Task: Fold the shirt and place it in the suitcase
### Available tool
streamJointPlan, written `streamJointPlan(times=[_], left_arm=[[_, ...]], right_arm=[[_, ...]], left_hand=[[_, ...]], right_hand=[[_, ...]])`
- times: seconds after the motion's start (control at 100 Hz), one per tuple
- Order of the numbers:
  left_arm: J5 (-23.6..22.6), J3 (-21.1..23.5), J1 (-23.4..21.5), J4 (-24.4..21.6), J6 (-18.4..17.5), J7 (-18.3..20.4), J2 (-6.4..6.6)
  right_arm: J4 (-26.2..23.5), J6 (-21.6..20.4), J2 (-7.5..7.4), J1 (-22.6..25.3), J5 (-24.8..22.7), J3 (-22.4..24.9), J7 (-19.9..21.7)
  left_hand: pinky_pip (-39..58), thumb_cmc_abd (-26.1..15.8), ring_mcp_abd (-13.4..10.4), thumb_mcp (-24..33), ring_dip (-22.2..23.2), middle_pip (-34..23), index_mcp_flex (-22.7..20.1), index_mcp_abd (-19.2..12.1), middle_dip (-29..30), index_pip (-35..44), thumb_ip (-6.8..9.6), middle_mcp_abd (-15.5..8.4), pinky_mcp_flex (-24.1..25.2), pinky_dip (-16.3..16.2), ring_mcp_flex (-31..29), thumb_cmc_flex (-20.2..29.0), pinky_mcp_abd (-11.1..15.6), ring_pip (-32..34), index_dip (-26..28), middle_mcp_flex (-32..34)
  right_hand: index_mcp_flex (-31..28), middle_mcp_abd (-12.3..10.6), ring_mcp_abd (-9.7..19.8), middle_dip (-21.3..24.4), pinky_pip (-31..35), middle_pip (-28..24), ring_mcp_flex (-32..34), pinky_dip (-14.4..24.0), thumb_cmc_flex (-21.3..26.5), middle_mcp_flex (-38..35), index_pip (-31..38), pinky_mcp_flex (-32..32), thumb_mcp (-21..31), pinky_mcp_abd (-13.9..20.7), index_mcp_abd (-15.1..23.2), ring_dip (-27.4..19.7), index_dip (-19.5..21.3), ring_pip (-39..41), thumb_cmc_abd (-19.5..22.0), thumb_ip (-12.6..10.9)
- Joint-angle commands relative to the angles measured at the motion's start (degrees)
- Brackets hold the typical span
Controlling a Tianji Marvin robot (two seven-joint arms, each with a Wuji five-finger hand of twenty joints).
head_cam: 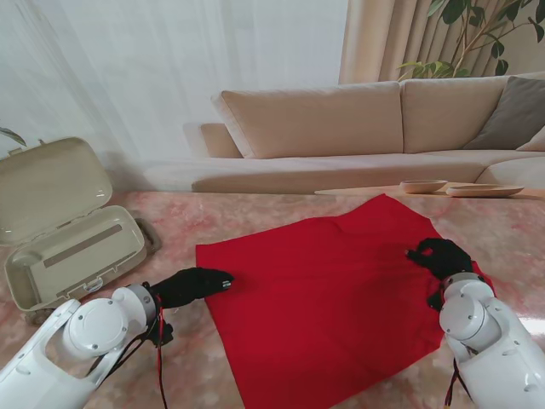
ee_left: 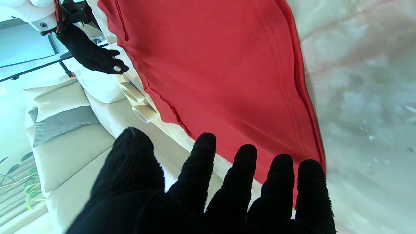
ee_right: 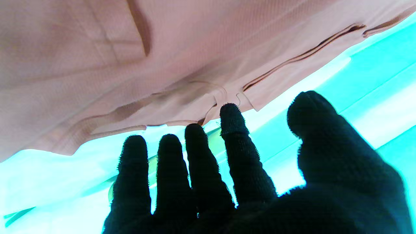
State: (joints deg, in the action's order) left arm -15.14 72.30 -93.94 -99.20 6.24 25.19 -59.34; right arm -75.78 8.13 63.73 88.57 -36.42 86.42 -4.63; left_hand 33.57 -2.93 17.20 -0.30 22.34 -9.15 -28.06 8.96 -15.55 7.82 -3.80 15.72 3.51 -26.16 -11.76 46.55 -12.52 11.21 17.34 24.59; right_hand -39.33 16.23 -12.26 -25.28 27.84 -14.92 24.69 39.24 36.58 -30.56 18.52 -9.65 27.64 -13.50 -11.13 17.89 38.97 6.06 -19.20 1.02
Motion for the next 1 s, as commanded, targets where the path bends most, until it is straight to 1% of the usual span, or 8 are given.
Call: streamJointPlan(times=[0.0,0.14,0.32,0.45,0.68,0.84,0.99], left_arm=[[0.3,-0.9,0.4,1.2,0.0,0.6,-0.17],[1.8,-2.7,1.4,2.0,-0.8,1.8,0.02],[3.0,-4.1,1.7,1.6,-1.7,3.1,0.31],[3.2,-5.2,2.5,1.9,-2.0,4.7,0.70],[4.0,-7.4,5.1,4.1,-1.2,6.9,1.06],[3.7,-9.0,7.1,5.4,-0.7,8.8,1.49],[1.4,-10.0,8.6,6.5,-0.6,9.9,1.89]], right_arm=[[-0.2,0.0,-0.11,-0.5,-0.2,0.3,0.6],[-0.3,0.2,-0.21,-0.6,-1.6,0.9,0.2],[-0.3,1.0,-0.41,-0.2,-3.0,1.7,0.2],[0.7,1.6,-0.49,-0.3,-2.9,1.8,0.6],[3.4,2.8,-0.64,-0.9,-2.5,1.1,1.5],[4.7,3.2,-0.73,-1.2,-1.9,0.7,2.1],[5.2,3.4,-0.84,-1.0,-1.6,0.6,2.8]], left_hand=[[0.8,-0.5,1.3,-2.4,-0.1,-0.7,-0.4,-0.3,-0.5,0.4,0.71,0.4,0.5,-0.5,0.4,-0.2,-0.2,-0.8,0.3,0.6],[0.8,-0.6,1.2,-2.4,0.0,-0.8,-0.3,-0.4,-0.5,0.4,0.71,0.3,0.5,-0.5,0.5,-0.3,-0.2,-0.8,0.3,0.5],[1.0,-0.7,1.5,-2.4,0.1,-0.8,-0.1,-0.4,-0.5,0.3,0.72,0.6,0.5,-0.6,0.3,-0.4,-0.2,-0.7,0.3,0.4],[1.3,-0.8,1.5,-2.4,0.2,-0.7,0.1,-0.5,-0.4,0.2,0.73,0.5,0.5,-0.7,0.3,-0.6,-0.3,-0.7,0.3,0.4],[1.4,-1.0,1.7,-2.4,0.3,-0.6,0.5,-0.5,-0.4,0.1,0.75,0.6,0.6,-0.7,0.4,-0.7,-0.2,-0.6,0.3,0.1],[1.5,-1.3,1.9,-2.4,0.3,-0.5,1.0,-0.6,-0.3,-0.1,0.78,0.7,0.6,-0.8,0.7,-0.9,-0.2,-0.6,0.3,-0.4],[1.5,-1.3,1.9,-2.4,0.4,-0.5,1.3,-0.7,-0.3,-0.2,0.80,0.6,0.6,-0.8,0.7,-1.0,-0.2,-0.5,0.3,-0.6]], right_hand=[[1.7,0.5,1.0,0.1,-1.4,-0.5,-2.3,1.4,-0.2,1.6,-0.7,0.7,0.5,-0.2,0.6,-0.1,0.5,-0.9,0.3,-0.9],[1.8,0.2,1.2,0.1,-1.4,-0.6,-2.6,1.6,-0.2,2.0,-0.6,0.9,0.2,-0.1,0.9,-0.1,0.6,-1.0,0.3,-1.0],[1.5,0.0,1.2,0.2,-1.5,-0.7,-2.4,1.8,-0.4,1.9,-0.4,0.9,0.1,-0.3,1.2,0.0,0.7,-0.9,0.2,-1.0],[1.3,0.0,1.0,0.2,-1.5,-0.7,-2.1,2.0,-0.6,1.7,-0.3,0.8,0.3,-0.5,1.5,0.0,0.7,-0.8,-0.1,-1.1],[0.9,0.2,0.5,0.2,-1.7,-0.7,-1.7,2.1,-1.1,1.1,-0.1,0.6,1.3,-0.8,1.5,0.1,0.7,-0.7,-0.6,-1.0],[0.9,0.4,0.5,0.2,-1.9,-0.8,-1.8,2.2,-1.2,1.0,-0.1,0.7,1.9,-0.7,1.2,0.1,0.6,-0.7,-0.6,-0.9],[1.2,0.5,0.6,0.2,-2.0,-0.9,-1.9,2.2,-1.1,1.2,-0.2,0.9,2.1,-0.5,0.9,0.0,0.5,-0.7,-0.4,-0.8]])
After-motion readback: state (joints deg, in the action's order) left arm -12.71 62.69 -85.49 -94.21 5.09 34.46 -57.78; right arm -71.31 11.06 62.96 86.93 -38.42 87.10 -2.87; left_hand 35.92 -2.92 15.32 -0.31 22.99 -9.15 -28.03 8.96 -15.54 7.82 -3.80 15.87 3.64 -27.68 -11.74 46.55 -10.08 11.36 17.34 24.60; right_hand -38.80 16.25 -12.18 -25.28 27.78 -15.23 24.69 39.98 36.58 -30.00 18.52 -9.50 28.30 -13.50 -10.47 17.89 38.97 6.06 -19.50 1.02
